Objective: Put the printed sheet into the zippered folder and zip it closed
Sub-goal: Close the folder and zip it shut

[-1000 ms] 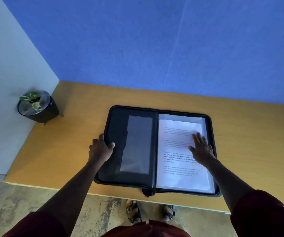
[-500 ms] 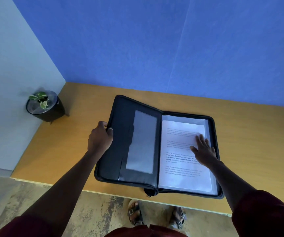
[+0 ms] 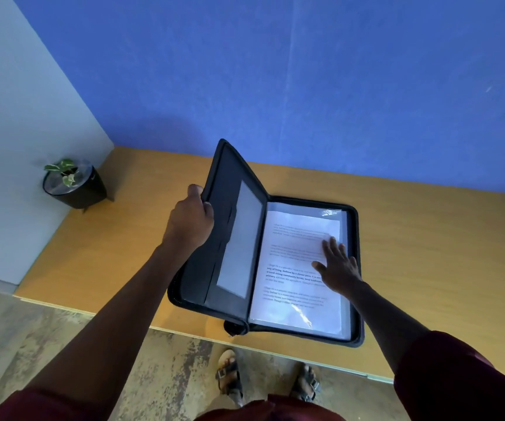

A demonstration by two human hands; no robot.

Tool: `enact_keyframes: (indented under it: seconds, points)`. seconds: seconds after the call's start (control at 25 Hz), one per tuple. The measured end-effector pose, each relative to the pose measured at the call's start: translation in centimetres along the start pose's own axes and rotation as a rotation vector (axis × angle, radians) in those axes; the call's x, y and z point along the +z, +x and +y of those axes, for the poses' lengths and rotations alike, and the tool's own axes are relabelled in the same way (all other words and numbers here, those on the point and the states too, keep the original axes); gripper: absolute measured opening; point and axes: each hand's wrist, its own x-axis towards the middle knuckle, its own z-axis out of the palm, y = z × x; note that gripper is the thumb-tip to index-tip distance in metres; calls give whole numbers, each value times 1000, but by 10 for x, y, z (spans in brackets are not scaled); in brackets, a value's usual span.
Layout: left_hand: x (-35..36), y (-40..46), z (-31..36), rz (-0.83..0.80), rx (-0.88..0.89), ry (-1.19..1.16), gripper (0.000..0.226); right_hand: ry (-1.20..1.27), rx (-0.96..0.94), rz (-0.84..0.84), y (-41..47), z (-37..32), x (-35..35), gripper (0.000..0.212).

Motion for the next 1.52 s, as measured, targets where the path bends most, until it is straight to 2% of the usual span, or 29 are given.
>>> enact_keyframes:
  seconds: [0.16,0.28,0.4,0.52,0.76,0.88,1.0,1.08,1.28,1.52]
  points:
    - [8,-12,45,-57,-11,-18,41,-99,-90,19,-3,21,-4,75]
    - [18,-18,74,-147,-42,-1,36,-148,-114,34,-5,33,-7,74]
    - [29,-25,102,-250,-61,-43,27,-121,-109,47,-7,48,-14,74]
    - [44,-33,128,-347,-62,-72,30,-90,-157,117,-10,71,-22,73]
    - [92,-48,174,-371,15,-28,34,-48,-84,141,-15,123,-34,73]
    - [125,-52,191,-353,78,-85,53,-48,-26,166,-19,147,-34,74]
    - [165,-59,205,-492,-64,88,89,-69,4,190,-25,169,-31,74]
    - [188,-64,214,-521,-84,157,102,-65,2,190,-28,175,-28,77]
    - [236,-70,225,-528,-112,289,112,-34,25,171,-27,176,-28,82]
    - [270,-76,229,-542,-132,343,112,-27,39,173,-28,174,-29,83]
